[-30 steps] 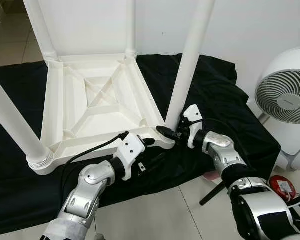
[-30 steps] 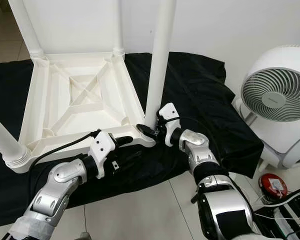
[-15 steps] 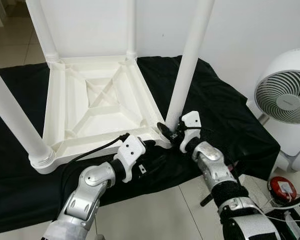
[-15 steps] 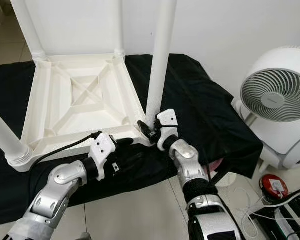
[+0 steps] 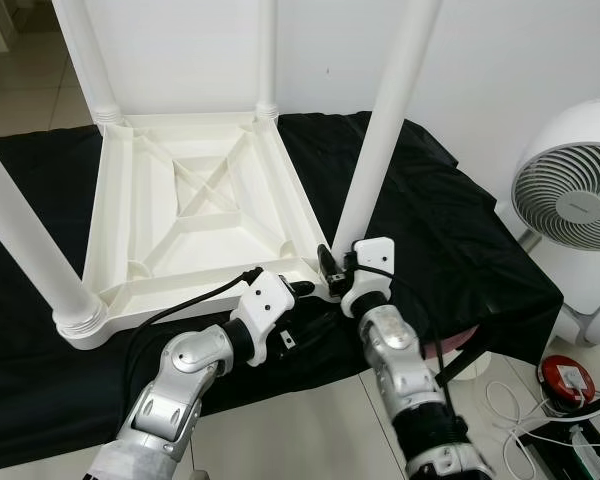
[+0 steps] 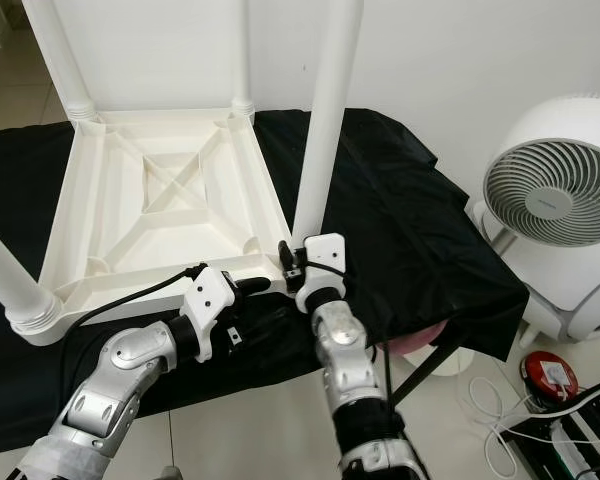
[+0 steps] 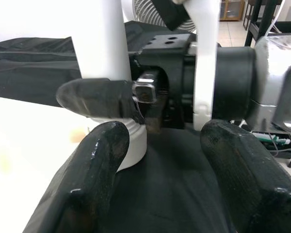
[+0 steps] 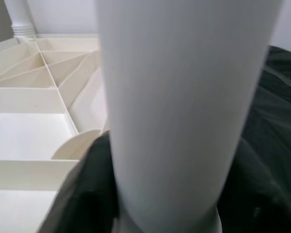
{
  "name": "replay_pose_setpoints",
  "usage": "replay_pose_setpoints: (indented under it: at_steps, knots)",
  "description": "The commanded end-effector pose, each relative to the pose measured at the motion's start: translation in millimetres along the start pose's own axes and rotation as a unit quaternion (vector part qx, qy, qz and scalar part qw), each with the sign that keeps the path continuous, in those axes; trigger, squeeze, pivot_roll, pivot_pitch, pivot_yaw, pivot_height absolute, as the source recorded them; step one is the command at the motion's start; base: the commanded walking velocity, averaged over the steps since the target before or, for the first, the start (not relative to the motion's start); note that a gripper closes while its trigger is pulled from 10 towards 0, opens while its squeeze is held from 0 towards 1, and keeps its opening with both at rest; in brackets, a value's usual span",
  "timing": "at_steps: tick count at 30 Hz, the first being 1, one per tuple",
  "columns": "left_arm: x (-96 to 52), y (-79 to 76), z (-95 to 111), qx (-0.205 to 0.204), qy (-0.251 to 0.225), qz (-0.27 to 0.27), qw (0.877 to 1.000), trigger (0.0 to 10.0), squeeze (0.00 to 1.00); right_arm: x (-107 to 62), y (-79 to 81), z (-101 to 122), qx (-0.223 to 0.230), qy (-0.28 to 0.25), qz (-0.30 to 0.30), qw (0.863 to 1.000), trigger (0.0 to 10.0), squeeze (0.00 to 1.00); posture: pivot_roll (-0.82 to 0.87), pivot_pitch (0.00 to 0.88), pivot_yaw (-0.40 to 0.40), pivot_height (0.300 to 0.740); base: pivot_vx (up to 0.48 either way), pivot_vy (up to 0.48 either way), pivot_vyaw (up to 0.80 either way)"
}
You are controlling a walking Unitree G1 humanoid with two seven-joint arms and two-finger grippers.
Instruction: Building children table
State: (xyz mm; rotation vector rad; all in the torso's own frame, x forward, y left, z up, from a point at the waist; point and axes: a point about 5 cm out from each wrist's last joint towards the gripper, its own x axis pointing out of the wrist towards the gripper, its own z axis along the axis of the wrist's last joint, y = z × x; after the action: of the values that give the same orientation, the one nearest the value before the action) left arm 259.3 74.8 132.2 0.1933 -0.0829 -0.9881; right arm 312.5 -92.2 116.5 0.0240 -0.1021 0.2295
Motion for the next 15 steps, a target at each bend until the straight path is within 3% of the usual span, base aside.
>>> replay_pose_setpoints:
  at_steps: [1, 10, 11, 12, 13, 14, 15]
  knots:
    - [1.2, 0.6, 0, -0.002, 0.0, 0.01, 1.0, 10.0, 0.0, -4.1, -8.1, -8, 0.002, 0.026, -0.017, 1.0, 10.0, 1.0, -0.02, 0.0, -0.064, 0.74, 0.0, 0.0, 0.0]
    - [1.8, 0.8, 0, 0.001, 0.001, 0.007, 1.0, 10.0, 0.0, -2.6, -16.1, -6, 0.001, 0.035, 0.048, 0.998, 10.0, 1.0, -0.02, 0.0, -0.064, 0.74, 0.0, 0.0, 0.0]
    - [1.8, 1.3, 0, 0.002, 0.001, 0.006, 1.0, 10.0, 0.0, -1.8, -18.9, -5, 0.0, 0.037, 0.077, 0.996, 10.0, 0.49, -0.02, 0.0, -0.064, 0.74, 0.0, 0.0, 0.0]
    - [1.8, 1.3, 0, 0.002, 0.001, 0.006, 1.0, 10.0, 0.0, -1.8, -18.9, -5, 0.0, 0.037, 0.077, 0.996, 10.0, 0.49, -0.02, 0.0, -0.064, 0.74, 0.0, 0.0, 0.0]
    - [1.7, 1.7, 0, 0.002, 0.001, 0.006, 1.0, 10.0, 0.0, -1.4, -21.7, -2, -0.009, 0.036, 0.112, 0.993, 10.0, 0.0, -0.02, 0.0, -0.061, 0.74, 0.0, 0.0, 0.0]
    - [1.7, 1.7, 0, 0.002, 0.001, 0.006, 1.0, 10.0, 0.0, -1.4, -21.7, -2, -0.009, 0.036, 0.112, 0.993, 10.0, 0.0, -0.02, 0.0, -0.061, 0.74, 0.0, 0.0, 0.0]
    - [1.6, 2.2, 0, 0.003, 0.002, 0.006, 1.0, 10.0, 0.0, -0.5, -25.8, 1, -0.025, 0.033, 0.162, 0.986, 10.0, 0.0, -0.02, 0.0, -0.058, 0.74, 0.0, 0.0, 0.0]
